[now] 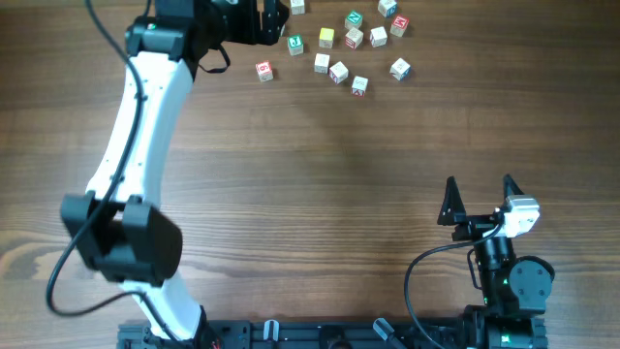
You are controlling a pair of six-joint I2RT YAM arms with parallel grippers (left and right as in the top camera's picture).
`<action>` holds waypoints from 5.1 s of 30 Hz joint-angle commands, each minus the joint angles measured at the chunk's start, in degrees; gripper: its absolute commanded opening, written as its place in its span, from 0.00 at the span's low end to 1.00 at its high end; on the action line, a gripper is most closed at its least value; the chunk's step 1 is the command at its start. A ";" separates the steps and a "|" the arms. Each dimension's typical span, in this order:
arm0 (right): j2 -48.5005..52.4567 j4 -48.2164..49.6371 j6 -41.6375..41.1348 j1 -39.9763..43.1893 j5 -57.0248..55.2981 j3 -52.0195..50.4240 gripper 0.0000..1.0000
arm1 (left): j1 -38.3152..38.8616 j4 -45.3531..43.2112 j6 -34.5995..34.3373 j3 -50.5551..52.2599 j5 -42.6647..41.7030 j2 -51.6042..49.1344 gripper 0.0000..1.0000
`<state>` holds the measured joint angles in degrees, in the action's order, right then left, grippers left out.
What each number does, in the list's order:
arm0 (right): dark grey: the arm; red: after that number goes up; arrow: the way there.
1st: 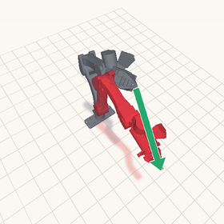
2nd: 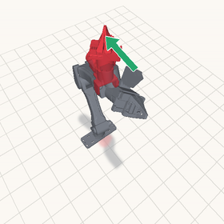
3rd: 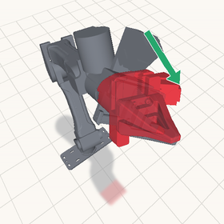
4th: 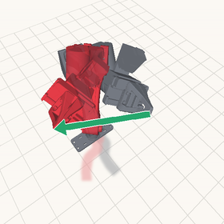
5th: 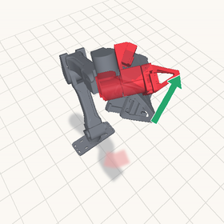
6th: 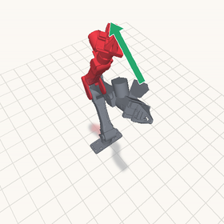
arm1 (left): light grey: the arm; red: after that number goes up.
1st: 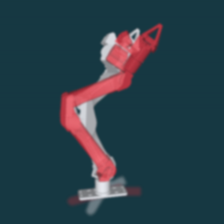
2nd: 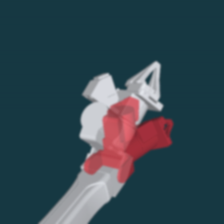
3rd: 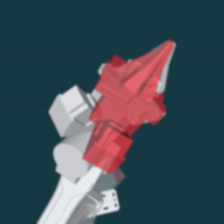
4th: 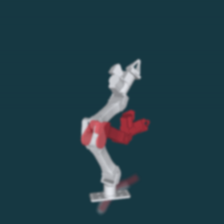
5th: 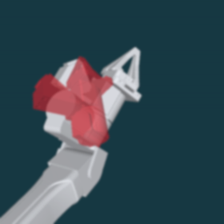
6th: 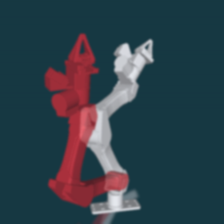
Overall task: Form a tower
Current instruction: 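Reach the left gripper forward to the block cluster, then grasp the red-numbered 6 block with the left gripper and lift, then set the 6 block down right of center, open, retract left arm, then reach the right gripper into the cluster and grasp the Z block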
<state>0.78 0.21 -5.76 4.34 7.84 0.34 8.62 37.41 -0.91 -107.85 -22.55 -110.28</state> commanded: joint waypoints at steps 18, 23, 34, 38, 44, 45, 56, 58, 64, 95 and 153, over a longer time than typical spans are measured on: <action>-0.35 0.24 -0.39 0.35 -0.44 -0.04 1.00 | 5.01 -4.52 -25.05 0.00 28.24 -27.15 1.00; -0.35 0.24 -0.37 0.35 -0.44 -0.04 1.00 | 5.38 -5.05 -24.94 0.00 28.02 -30.10 0.82; -0.35 0.24 -0.39 0.35 -0.42 -0.04 1.00 | 5.42 -4.50 -21.81 -0.17 28.02 -19.58 0.11; -0.35 0.24 -0.37 0.35 -0.44 -0.04 1.00 | 7.52 9.66 -21.84 -0.17 25.94 -4.33 0.09; -0.35 0.24 -0.39 0.35 -0.42 -0.04 1.00 | 23.23 23.89 -23.58 1.51 22.18 -2.19 0.09; -0.35 0.24 -0.37 0.35 -0.44 -0.04 1.00 | 25.44 22.95 -25.18 2.23 22.23 -2.97 0.08; -0.35 0.24 -0.39 0.35 -0.44 -0.04 1.00 | 39.60 0.70 -37.55 7.37 26.56 -18.16 0.09; -0.35 0.24 -0.37 0.35 -0.44 -0.04 1.00 | 40.15 -1.49 -40.44 7.37 26.51 -21.07 0.11; -0.35 0.24 -0.39 0.35 -0.44 -0.04 1.00 | 40.13 -1.42 -42.21 7.34 26.47 -21.84 0.37; 24.30 8.72 -9.94 0.35 15.61 15.63 1.00 | 12.09 55.04 -35.34 0.48 47.89 39.91 1.00; 148.19 -7.65 4.59 -14.45 -4.00 115.71 0.37 | 12.09 59.08 -40.06 4.04 50.90 40.15 1.00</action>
<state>147.85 -7.99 0.80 -9.85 5.48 114.80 20.88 96.47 -39.81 -104.14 27.22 -70.26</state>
